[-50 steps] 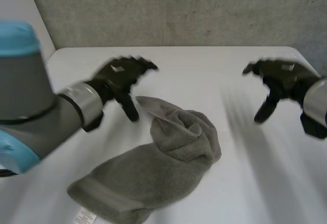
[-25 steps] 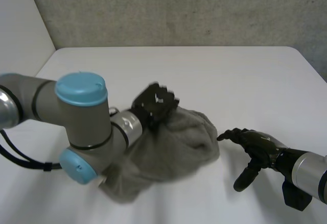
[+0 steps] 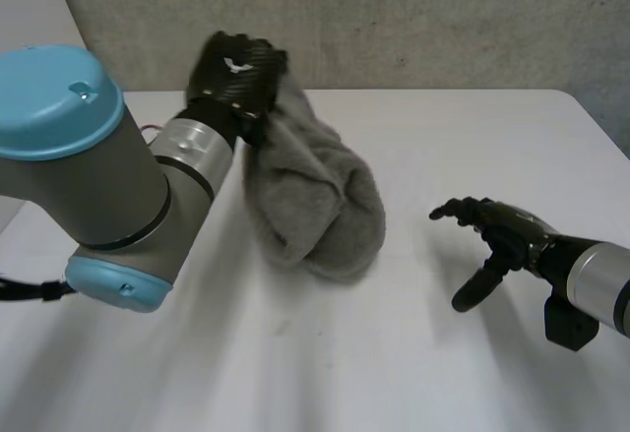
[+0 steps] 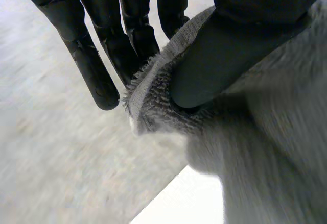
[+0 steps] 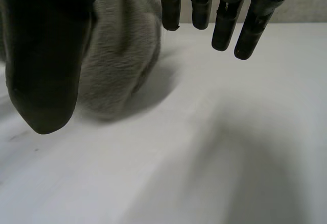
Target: Fold the towel.
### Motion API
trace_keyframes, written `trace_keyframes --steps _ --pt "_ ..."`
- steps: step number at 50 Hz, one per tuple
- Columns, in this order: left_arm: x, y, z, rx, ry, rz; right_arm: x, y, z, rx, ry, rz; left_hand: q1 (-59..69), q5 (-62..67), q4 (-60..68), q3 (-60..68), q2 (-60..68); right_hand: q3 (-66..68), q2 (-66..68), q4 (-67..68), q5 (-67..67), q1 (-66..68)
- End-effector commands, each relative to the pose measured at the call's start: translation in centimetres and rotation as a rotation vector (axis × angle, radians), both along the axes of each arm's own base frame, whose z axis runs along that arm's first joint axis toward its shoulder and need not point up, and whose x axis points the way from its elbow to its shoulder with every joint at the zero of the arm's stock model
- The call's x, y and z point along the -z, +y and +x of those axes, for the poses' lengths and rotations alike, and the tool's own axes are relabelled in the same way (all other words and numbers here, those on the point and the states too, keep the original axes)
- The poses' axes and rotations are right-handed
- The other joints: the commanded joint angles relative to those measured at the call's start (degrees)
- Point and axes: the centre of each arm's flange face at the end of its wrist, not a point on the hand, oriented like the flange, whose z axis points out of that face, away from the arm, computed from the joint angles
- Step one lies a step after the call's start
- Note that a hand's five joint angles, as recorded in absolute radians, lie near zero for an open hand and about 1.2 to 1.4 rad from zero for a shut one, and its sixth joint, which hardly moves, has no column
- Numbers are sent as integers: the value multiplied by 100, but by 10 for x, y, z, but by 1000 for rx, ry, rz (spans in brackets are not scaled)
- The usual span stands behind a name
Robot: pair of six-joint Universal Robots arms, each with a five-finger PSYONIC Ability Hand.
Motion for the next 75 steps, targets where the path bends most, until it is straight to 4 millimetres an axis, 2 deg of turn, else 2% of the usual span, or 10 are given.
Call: trace_keyframes --steps 1,10,24,40,49,55,60,65,71,75 --pt "1 -5 11 -77 202 109 -2 -6 4 2 16 -18 1210 1133 1026 1047 1033 -364 -369 -469 -331 -306" --pt "35 15 9 55 80 209 0 -2 18 -44 26 -23 1210 1133 1026 1047 1033 -364 -369 -469 -331 -306" --pt "-3 26 12 91 127 122 0 5 32 -82 42 -41 1210 1133 1026 1047 1033 -364 -369 -469 -331 -306" --pt "-51 45 29 95 196 13 39 -46 132 -143 77 -190 1210 1133 1026 1047 1033 -255 -260 -360 -221 -196" --pt "-65 47 30 100 224 -25 58 -48 150 -133 8 -123 1210 1133 1026 1047 1033 6636 6631 6531 6669 6694" --pt "-72 48 31 99 242 -40 -32 -62 123 -51 -77 -309 1210 1133 1026 1047 1033 6636 6631 6531 6669 6694" --pt "-101 56 36 101 300 -106 -183 -77 59 61 -137 -709 1210 1133 1026 1047 1033 6636 6631 6531 6669 6694" --pt "-131 62 42 117 423 -141 -249 -61 58 -26 -177 -850 1210 1133 1026 1047 1033 6636 6631 6531 6669 6694" --pt "-138 62 49 115 533 -103 -239 -74 66 -79 -149 -760 1210 1133 1026 1047 1033 6636 6631 6531 6669 6694" --pt "-118 53 51 89 531 -41 -188 -89 89 -157 -40 -627 1210 1133 1026 1047 1033 6636 6631 6531 6669 6694"
